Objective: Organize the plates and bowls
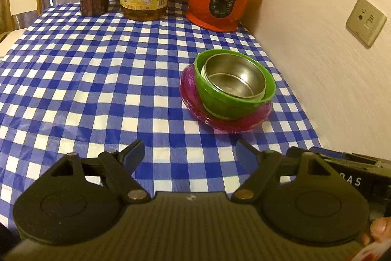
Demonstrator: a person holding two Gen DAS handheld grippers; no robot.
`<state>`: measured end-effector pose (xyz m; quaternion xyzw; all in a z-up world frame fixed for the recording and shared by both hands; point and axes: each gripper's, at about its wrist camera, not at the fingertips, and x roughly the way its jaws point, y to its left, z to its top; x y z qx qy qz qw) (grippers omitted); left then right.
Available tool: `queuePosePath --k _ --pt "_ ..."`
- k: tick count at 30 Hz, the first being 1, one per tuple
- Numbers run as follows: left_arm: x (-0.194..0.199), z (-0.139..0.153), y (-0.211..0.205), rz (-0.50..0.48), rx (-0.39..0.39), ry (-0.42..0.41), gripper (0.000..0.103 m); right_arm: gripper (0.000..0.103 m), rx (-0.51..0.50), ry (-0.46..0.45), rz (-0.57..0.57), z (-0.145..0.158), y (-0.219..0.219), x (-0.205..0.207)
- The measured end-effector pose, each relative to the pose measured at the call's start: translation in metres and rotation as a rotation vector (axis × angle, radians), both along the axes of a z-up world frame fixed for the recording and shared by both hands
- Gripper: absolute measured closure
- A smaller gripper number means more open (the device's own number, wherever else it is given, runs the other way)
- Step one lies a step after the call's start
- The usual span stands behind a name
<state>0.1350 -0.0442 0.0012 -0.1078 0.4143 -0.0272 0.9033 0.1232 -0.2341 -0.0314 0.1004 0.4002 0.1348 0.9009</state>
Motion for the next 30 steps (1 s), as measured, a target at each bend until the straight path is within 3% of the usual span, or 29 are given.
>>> queuePosePath --k 13,30 --pt "-0.019 -0.001 -0.008 0.007 0.051 0.014 0.023 0.054 -0.002 0.000 0.006 0.008 0.000 -0.013" --pt "-0.031 0.006 -0.011 -0.006 0.055 0.012 0.023 0.054 -0.002 0.023 0.030 0.009 -0.001 -0.026"
